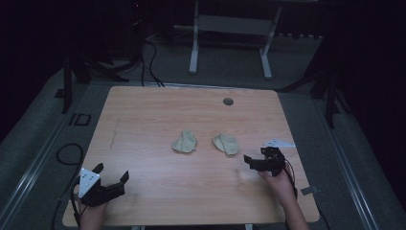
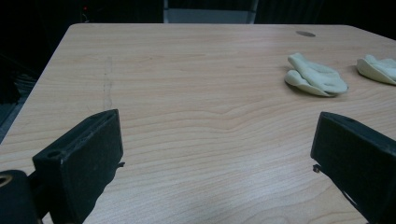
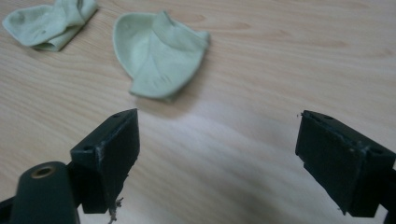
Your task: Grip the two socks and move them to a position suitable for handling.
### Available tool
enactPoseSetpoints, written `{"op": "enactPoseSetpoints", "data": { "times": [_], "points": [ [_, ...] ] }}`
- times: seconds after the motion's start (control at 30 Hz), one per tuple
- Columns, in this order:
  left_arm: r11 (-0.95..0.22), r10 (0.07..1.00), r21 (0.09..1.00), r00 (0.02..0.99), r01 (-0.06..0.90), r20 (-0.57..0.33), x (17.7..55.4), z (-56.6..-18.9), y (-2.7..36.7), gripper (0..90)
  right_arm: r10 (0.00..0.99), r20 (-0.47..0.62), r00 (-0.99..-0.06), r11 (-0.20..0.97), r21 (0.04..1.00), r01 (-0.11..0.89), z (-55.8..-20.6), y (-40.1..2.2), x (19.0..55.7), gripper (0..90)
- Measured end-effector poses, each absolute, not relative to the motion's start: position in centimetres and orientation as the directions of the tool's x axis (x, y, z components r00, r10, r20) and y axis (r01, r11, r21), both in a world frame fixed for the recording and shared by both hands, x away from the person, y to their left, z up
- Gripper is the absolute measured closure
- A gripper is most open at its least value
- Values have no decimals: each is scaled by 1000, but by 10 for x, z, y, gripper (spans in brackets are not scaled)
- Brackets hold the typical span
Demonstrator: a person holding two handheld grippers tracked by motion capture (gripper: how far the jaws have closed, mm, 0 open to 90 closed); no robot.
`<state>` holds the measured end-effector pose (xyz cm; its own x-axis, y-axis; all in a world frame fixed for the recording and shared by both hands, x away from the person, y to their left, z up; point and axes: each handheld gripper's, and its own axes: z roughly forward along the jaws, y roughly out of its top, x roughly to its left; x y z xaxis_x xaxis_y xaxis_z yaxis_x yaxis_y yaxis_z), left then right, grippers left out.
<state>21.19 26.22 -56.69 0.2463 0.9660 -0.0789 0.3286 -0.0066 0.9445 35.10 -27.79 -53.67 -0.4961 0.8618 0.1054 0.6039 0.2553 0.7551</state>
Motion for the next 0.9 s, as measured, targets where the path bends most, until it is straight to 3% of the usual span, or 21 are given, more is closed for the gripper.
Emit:
{"op": "enactPoseSetpoints", "data": {
  "times": [0.63, 0.7, 0.9],
  "points": [
    [-4, 960, 942, 267, 334, -91, 211, -566, 262, 25, 823, 48, -567, 360, 727, 584, -528, -205, 397, 176],
    [-8, 959, 943, 269, 333, -87, 211, -566, 261, 24, 823, 44, -566, 367, 720, 589, -529, -199, 401, 221],
    [-12, 957, 941, 276, 338, -87, 212, -566, 261, 25, 837, 18, -547, 374, 712, 595, -539, -184, 411, 229]
  ]
}}
